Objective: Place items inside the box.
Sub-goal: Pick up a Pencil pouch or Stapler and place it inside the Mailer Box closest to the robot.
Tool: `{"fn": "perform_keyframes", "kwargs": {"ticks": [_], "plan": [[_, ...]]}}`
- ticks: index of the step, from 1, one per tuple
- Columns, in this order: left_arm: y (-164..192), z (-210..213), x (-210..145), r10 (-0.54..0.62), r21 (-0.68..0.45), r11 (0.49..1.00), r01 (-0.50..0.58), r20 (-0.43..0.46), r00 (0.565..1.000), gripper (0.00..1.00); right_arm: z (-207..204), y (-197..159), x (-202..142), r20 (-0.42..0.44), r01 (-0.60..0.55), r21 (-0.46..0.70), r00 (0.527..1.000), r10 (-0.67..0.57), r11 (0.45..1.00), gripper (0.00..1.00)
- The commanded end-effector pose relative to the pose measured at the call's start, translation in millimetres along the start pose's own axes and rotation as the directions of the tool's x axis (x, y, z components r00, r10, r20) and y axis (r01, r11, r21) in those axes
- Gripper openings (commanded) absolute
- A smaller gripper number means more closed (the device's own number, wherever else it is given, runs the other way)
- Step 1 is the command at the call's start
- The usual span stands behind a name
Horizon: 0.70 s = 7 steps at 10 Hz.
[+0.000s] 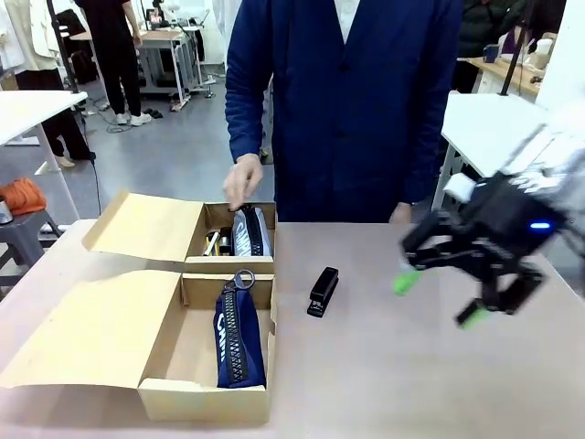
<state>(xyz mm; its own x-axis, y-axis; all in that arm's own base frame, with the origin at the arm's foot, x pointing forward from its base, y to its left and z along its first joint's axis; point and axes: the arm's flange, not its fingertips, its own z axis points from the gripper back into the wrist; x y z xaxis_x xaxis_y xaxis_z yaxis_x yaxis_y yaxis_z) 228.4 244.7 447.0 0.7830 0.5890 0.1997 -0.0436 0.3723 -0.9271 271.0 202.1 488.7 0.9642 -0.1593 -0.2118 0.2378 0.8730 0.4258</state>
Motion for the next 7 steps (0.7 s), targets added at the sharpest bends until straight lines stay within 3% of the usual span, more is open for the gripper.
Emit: {"fn": "perform_keyframes", "kwargs": {"ticks": [1, 2, 4, 5, 6, 7], "plan": [[-1, -1, -1, -0.017, -0.019, 1.000, 0.017, 0.005, 1.000, 1.00, -36, 92, 73, 0.002, 0.170, -0.102, 0.985, -0.171, 0.980, 1.00], [-1, -1, -1, -0.017, -0.019, 1.000, 0.017, 0.005, 1.000, 1.00, -54, 122, 99, 0.098, 0.259, -0.130, 0.964, -0.248, 0.957, 1.00], [-1, -1, -1, -0.017, -0.019, 1.000, 0.017, 0.005, 1.000, 1.00, -93, 155, 134, 0.185, 0.345, -0.267, 0.935, -0.304, 0.900, 1.00], [-1, -1, -1, -0.017, -0.019, 1.000, 0.017, 0.005, 1.000, 1.00, -69, 113, 77, 0.096, 0.193, -0.075, 0.978, -0.185, 0.978, 1.00], [-1, -1, -1, -0.017, -0.019, 1.000, 0.017, 0.005, 1.000, 1.00, -69, 113, 77, 0.096, 0.193, -0.075, 0.978, -0.185, 0.978, 1.00], [-1, -1, -1, -0.017, -0.019, 1.000, 0.017, 0.005, 1.000, 1.00, -93, 132, 116, 0.130, 0.258, -0.134, 0.962, -0.241, 0.957, 1.00]]}}
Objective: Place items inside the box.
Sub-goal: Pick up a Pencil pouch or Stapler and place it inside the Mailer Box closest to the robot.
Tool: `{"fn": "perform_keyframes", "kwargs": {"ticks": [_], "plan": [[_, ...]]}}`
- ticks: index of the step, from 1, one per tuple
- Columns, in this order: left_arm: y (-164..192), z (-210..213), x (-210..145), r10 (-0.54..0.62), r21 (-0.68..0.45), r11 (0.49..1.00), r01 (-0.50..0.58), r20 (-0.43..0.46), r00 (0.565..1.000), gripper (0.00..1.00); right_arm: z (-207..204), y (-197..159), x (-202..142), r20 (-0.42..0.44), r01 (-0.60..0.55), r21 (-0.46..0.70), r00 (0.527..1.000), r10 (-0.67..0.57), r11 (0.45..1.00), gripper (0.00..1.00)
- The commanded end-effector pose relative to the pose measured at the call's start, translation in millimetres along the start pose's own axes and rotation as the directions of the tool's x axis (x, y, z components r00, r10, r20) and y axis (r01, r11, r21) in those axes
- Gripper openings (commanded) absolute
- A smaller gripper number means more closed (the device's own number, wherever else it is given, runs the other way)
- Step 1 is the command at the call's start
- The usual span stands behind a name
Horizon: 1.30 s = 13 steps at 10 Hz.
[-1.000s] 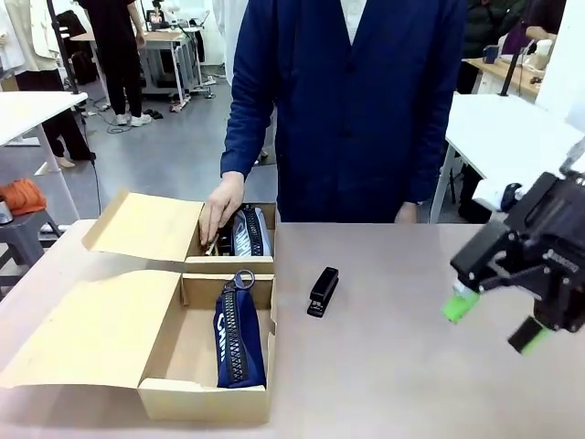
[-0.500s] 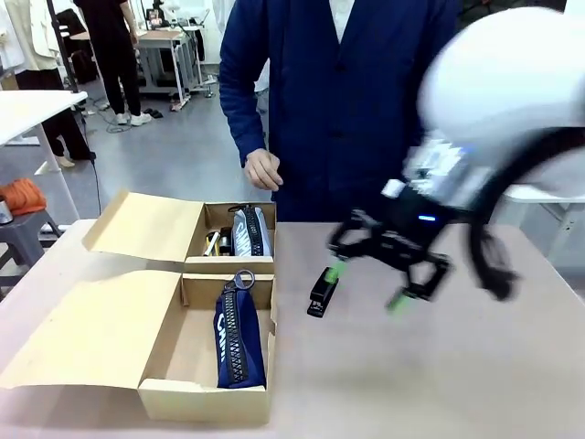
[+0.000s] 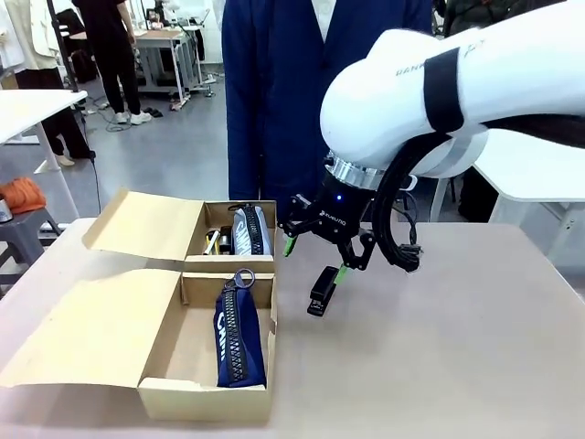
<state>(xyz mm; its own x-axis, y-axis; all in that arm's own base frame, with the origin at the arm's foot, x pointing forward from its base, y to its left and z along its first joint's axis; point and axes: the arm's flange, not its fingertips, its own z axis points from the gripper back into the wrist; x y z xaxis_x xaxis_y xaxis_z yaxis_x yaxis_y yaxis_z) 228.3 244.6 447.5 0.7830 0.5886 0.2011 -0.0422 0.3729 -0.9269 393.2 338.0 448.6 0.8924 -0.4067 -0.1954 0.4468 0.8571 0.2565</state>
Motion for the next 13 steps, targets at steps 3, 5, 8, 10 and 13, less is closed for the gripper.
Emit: {"fn": "perform_keyframes", "kwargs": {"ticks": [3, 5, 8, 10, 13], "plan": [[0, -1, -1, -0.015, -0.019, 1.000, 0.015, 0.005, 1.000, 1.00, -69, 2, 66, 0.106, 0.104, -0.076, 0.990, -0.096, 0.992, 1.00], [0, -1, -1, -0.015, -0.019, 1.000, 0.015, 0.005, 1.000, 1.00, -89, -11, 84, 0.161, 0.135, -0.101, 0.980, -0.118, 0.986, 1.00], [0, -1, -1, -0.015, -0.019, 1.000, 0.015, 0.005, 1.000, 1.00, -115, -11, 99, 0.160, 0.160, -0.088, 0.976, -0.145, 0.983, 1.00], [0, -1, -1, -0.015, -0.019, 1.000, 0.015, 0.005, 1.000, 1.00, -114, -15, 99, 0.167, 0.162, -0.073, 0.975, -0.148, 0.984, 0.41], [0, -1, -1, -0.015, -0.019, 1.000, 0.015, 0.005, 1.000, 1.00, -116, -16, 99, 0.187, 0.168, -0.087, 0.971, -0.150, 0.982, 0.00]]}}
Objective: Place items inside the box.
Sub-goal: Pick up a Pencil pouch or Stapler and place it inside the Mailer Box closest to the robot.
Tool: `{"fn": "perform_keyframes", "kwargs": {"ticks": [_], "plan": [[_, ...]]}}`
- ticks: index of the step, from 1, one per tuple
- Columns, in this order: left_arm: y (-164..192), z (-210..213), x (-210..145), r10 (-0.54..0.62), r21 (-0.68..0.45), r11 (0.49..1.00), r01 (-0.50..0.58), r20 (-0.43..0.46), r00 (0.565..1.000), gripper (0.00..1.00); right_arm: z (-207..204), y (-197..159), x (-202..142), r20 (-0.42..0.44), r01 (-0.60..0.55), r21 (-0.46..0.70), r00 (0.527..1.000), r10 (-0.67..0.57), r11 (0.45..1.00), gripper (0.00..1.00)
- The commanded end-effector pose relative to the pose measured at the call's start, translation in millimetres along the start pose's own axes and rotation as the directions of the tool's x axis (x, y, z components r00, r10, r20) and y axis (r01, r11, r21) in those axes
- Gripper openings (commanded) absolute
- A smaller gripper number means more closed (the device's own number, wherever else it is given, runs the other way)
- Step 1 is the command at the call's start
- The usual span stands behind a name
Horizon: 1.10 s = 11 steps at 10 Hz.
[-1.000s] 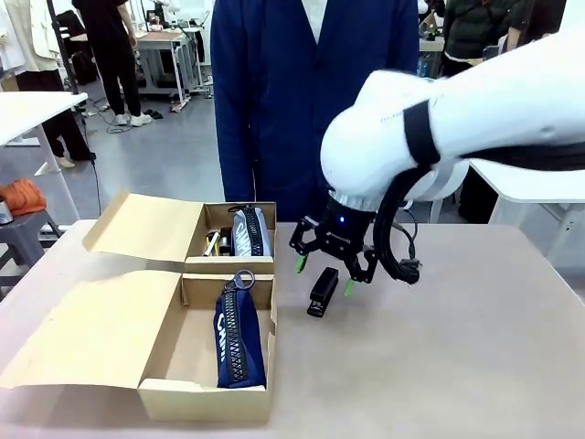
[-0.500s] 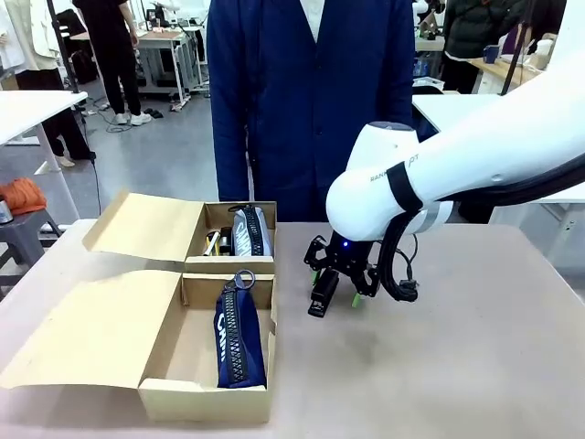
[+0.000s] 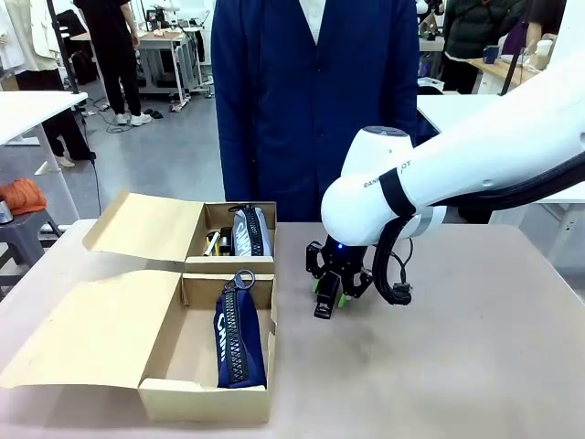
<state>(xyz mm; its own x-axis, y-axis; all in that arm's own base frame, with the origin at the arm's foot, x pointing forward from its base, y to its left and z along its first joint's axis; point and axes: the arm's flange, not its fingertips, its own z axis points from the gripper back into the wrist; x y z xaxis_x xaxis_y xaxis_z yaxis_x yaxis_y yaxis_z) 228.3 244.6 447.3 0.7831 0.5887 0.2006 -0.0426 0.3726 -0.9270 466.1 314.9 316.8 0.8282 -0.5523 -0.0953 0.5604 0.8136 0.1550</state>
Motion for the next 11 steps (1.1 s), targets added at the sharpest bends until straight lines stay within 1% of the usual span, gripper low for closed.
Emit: {"fn": "perform_keyframes", "kwargs": {"ticks": [1, 2, 3, 6, 8, 9, 10, 11], "plan": [[0, -1, -1, -0.016, -0.019, 1.000, 0.016, 0.005, 1.000, 1.00, -4, 6, -2, 0.045, 0.026, -0.017, 0.999, -0.025, 1.000, 0.00], [0, -1, -1, -0.016, -0.019, 1.000, 0.016, 0.005, 1.000, 1.00, -4, 7, -2, 0.042, 0.025, -0.018, 0.999, -0.024, 1.000, 0.03], [0, -1, -1, -0.016, -0.019, 1.000, 0.016, 0.005, 1.000, 1.00, -4, 7, -2, 0.035, 0.022, -0.025, 0.999, -0.022, 0.999, 0.00], [0, -1, -1, -0.016, -0.019, 1.000, 0.016, 0.005, 1.000, 1.00, -4, 6, -3, 0.018, 0.016, -0.017, 1.000, -0.016, 1.000, 0.00], [0, -1, -1, -0.016, -0.019, 1.000, 0.016, 0.005, 1.000, 1.00, 11, -1, -6, 0.026, 0.017, -0.008, 1.000, -0.017, 1.000, 0.00], [0, -1, -1, -0.016, -0.019, 1.000, 0.016, 0.005, 1.000, 1.00, 39, -16, -14, 0.019, 0.009, 0.026, 1.000, -0.010, 1.000, 0.00], [0, -1, -1, -0.016, -0.019, 1.000, 0.016, 0.005, 1.000, 1.00, 83, -43, -28, -0.020, -0.036, 0.082, 0.999, 0.038, 0.996, 0.00], [0, -1, -1, -0.016, -0.019, 1.000, 0.016, 0.005, 1.000, 1.00, 126, -78, -46, -0.047, -0.116, 0.099, 0.992, 0.121, 0.988, 0.00]]}}
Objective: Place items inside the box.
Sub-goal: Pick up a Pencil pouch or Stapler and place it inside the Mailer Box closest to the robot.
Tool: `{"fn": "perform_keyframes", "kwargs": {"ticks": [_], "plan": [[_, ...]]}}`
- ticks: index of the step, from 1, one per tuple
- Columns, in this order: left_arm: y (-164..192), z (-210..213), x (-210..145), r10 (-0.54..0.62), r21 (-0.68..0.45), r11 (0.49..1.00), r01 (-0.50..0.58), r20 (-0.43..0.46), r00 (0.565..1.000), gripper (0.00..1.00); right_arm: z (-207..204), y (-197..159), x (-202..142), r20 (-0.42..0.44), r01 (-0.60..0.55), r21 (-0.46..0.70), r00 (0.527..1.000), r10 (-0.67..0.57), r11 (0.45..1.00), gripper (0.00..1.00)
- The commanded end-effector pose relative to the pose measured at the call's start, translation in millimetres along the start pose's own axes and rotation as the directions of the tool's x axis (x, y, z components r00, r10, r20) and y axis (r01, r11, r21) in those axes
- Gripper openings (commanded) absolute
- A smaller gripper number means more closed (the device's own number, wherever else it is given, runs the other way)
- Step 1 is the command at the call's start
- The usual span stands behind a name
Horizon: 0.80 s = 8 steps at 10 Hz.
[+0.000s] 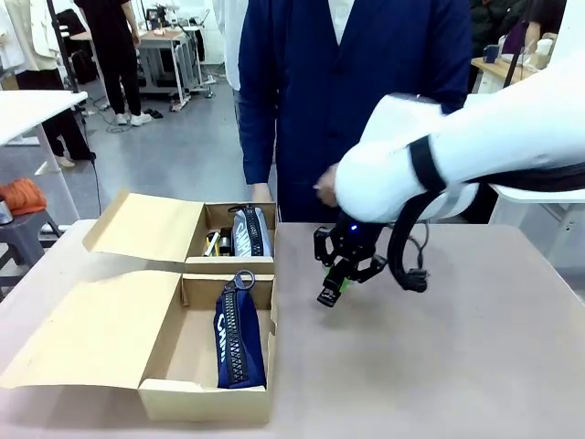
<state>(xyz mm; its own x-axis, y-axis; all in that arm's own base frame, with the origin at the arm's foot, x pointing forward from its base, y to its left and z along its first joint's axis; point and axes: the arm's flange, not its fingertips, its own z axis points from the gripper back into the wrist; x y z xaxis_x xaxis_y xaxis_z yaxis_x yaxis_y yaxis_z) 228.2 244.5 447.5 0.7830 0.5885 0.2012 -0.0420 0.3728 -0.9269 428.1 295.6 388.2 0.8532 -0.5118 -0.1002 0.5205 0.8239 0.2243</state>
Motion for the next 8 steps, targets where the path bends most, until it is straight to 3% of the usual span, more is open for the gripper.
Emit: {"fn": "perform_keyframes", "kwargs": {"ticks": [1, 3, 4, 5, 6, 7, 8], "plan": [[0, -1, -1, -0.015, -0.019, 1.000, 0.015, 0.005, 1.000, 1.00, 94, -88, -42, -0.089, -0.179, 0.013, 0.980, 0.180, 0.984, 0.00], [0, -1, -1, -0.015, -0.019, 1.000, 0.015, 0.005, 1.000, 1.00, 133, -159, -66, -0.212, -0.364, 0.116, 0.900, 0.381, 0.924, 0.00], [0, -1, -1, -0.015, -0.019, 1.000, 0.015, 0.005, 1.000, 1.00, 145, -196, -68, -0.272, -0.422, 0.250, 0.833, 0.482, 0.871, 0.00], [0, -1, -1, -0.015, -0.019, 1.000, 0.015, 0.005, 1.000, 1.00, 156, -233, -63, -0.264, -0.420, 0.494, 0.762, 0.591, 0.761, 0.00], [0, -1, -1, -0.015, -0.019, 1.000, 0.015, 0.005, 1.000, 1.00, 151, -257, -59, -0.261, -0.395, 0.637, 0.698, 0.667, 0.662, 0.00], [0, -1, -1, -0.015, -0.019, 1.000, 0.015, 0.005, 1.000, 1.00, 138, -261, -55, -0.307, -0.327, 0.645, 0.717, 0.626, 0.690, 0.00], [0, -1, -1, -0.015, -0.019, 1.000, 0.015, 0.005, 1.000, 1.00, 132, -260, -50, -0.285, -0.287, 0.684, 0.742, 0.608, 0.670, 0.00]]}}
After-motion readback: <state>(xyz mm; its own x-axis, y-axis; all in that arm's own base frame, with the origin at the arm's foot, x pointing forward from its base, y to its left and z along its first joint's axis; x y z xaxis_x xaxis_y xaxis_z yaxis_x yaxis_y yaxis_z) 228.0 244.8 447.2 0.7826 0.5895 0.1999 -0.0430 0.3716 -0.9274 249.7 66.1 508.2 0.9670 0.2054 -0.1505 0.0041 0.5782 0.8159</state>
